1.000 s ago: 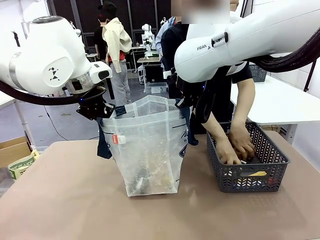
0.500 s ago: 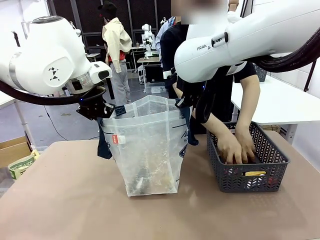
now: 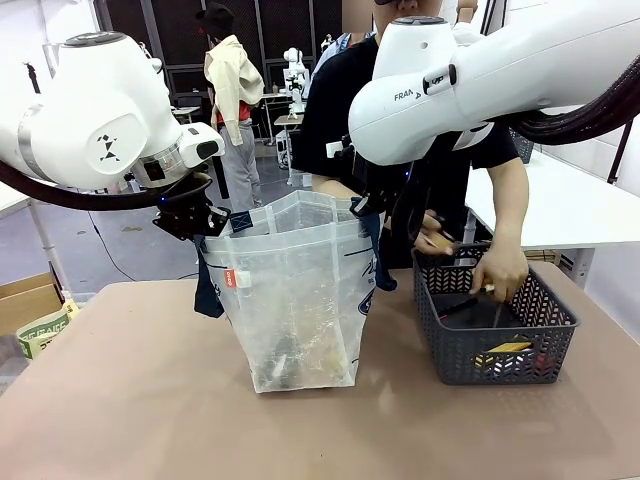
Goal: Transfer purchased items from the store into the shopping bag.
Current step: Move the Reusable shopping bag to the right side of the table.
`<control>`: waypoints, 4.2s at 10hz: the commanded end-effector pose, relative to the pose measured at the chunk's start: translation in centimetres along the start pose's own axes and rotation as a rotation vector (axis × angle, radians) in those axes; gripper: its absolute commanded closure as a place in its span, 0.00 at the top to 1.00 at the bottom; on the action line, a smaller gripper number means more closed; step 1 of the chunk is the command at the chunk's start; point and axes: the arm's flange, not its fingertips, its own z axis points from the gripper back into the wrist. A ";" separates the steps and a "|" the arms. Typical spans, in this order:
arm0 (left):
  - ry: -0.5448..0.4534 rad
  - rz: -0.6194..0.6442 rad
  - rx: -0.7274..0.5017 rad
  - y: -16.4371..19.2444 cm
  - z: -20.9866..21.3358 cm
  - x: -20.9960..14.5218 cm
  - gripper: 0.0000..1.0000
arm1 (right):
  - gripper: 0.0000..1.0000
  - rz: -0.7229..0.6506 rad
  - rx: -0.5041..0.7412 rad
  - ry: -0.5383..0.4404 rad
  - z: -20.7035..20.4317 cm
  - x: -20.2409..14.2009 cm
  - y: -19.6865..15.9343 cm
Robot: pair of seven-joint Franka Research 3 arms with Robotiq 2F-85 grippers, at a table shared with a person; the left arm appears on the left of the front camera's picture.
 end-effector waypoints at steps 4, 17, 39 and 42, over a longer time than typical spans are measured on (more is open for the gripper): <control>0.000 0.018 0.005 0.1 0.3 -0.3 0.00 | 0.00 -0.006 0.000 0.002 0.0 -0.1 -0.1; 0.000 0.018 0.005 0.1 0.3 -0.3 0.00 | 0.00 -0.006 0.000 0.002 0.0 -0.1 -0.1; 0.000 0.018 0.005 0.1 0.3 -0.3 0.00 | 0.00 -0.006 0.000 0.002 0.0 -0.1 -0.1; 0.000 0.018 0.005 0.1 0.3 -0.3 0.00 | 0.00 -0.006 0.000 0.002 0.0 -0.1 -0.1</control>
